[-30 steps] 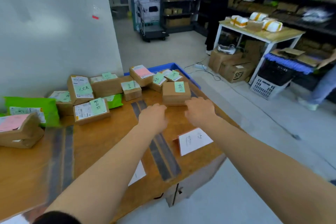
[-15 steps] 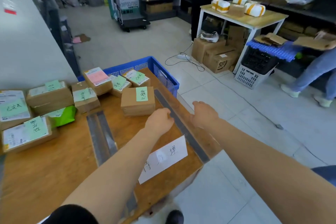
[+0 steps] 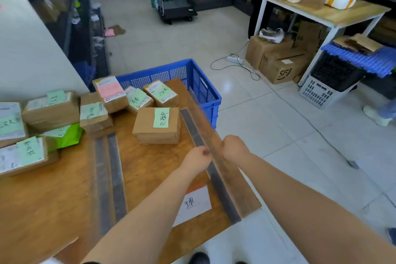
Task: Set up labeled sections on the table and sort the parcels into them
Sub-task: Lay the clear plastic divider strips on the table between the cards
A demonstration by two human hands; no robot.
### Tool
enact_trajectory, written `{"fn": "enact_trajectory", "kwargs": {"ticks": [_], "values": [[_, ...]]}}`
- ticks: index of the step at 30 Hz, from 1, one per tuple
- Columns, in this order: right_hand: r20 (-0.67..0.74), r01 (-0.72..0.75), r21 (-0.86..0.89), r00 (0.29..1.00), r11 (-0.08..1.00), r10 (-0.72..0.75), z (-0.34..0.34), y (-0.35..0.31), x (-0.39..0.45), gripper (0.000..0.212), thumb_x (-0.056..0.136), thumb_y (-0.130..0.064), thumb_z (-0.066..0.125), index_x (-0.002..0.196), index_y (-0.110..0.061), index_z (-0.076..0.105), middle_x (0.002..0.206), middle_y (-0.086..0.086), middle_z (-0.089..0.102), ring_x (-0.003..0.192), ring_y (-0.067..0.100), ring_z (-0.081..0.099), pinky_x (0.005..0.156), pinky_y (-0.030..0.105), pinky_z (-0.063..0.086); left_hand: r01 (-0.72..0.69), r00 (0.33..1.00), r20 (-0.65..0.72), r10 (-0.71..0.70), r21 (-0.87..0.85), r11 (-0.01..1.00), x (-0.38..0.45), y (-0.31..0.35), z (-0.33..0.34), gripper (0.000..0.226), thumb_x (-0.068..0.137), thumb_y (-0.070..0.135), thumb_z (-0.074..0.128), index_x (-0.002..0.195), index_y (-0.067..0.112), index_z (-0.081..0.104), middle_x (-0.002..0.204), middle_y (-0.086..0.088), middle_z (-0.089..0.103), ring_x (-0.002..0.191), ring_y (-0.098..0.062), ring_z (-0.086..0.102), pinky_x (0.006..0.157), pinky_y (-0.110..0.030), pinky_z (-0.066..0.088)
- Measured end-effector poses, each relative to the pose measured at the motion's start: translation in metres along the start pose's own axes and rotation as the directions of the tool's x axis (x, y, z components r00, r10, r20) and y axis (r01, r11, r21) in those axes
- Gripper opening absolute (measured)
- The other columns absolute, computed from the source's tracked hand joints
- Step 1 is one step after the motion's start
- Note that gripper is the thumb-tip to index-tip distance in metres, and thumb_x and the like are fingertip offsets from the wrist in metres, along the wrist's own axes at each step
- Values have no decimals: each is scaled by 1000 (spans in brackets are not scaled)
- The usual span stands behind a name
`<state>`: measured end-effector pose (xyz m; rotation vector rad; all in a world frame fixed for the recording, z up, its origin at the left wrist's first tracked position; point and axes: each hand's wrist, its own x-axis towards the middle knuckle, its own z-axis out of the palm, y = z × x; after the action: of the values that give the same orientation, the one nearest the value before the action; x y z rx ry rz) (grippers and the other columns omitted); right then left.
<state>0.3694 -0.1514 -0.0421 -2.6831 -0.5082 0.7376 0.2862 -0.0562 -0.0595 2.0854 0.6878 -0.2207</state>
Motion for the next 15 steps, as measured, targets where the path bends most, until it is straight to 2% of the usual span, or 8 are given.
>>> {"fn": "enact_trajectory", "kwargs": {"ticks": [2, 5, 8, 10, 12, 13, 15], "values": [[-13, 44, 5, 999, 999, -44, -8, 8, 0, 21, 87, -9, 47, 66, -7, 47, 73, 8, 53, 82, 32, 57, 64, 27, 37, 13, 1000, -24, -14, -41, 999, -4, 4, 8, 27, 90, 16, 50, 112, 8, 63, 117, -8, 63, 107, -21, 56, 75, -17, 34], [-75, 121, 45, 990, 992, -118, -27, 16, -5, 18, 87, -4, 43, 72, -1, 52, 90, 22, 63, 87, 35, 62, 63, 30, 40, 66, 995, -65, -77, -162, 985, -16, 18, 21, 28, 91, 19, 50, 116, 11, 60, 108, 1, 59, 100, -13, 52, 82, -20, 35], [-124, 210, 100, 972, 972, -198, -55, 20, -14, 17, 87, -5, 43, 76, 1, 54, 94, 24, 64, 85, 34, 62, 64, 32, 43, 94, 985, -116, -128, -261, 961, -26, 43, 35, 33, 90, 17, 53, 122, 7, 56, 108, -2, 58, 106, -20, 55, 83, -25, 42], [-191, 299, 106, 942, 948, -276, -73, 22, -21, 19, 89, -4, 42, 72, -2, 49, 93, 25, 63, 77, 30, 57, 61, 31, 38, 76, 968, -199, -153, -352, 933, -34, 62, 42, 40, 88, 16, 57, 127, 8, 51, 111, -2, 55, 107, -22, 56, 81, -25, 44], [-242, 402, 143, 900, 904, -362, -86, 24, -32, 25, 89, -2, 40, 63, -4, 42, 89, 26, 64, 77, 34, 60, 63, 36, 47, 23, 908, -369, -198, -429, 903, -45, 76, 44, 42, 85, 14, 62, 125, 15, 49, 115, 2, 52, 107, -18, 54, 83, -25, 43], [-263, 449, 195, 880, 872, -395, -91, 23, -38, 27, 89, -2, 40, 61, -5, 40, 85, 26, 64, 78, 37, 62, 67, 41, 51, -25, 858, -468, -210, -446, 895, -50, 79, 43, 39, 83, 13, 64, 119, 20, 50, 116, 2, 54, 100, -14, 54, 82, -26, 45], [-312, 527, 269, 840, 806, -445, -99, 19, -52, 33, 90, -5, 39, 57, -7, 38, 71, 22, 59, 73, 39, 60, 66, 45, 51, -56, 781, -570, -255, -471, 880, -64, 82, 36, 38, 82, 13, 66, 115, 22, 49, 117, 1, 56, 91, -8, 52, 71, -22, 45]]}}
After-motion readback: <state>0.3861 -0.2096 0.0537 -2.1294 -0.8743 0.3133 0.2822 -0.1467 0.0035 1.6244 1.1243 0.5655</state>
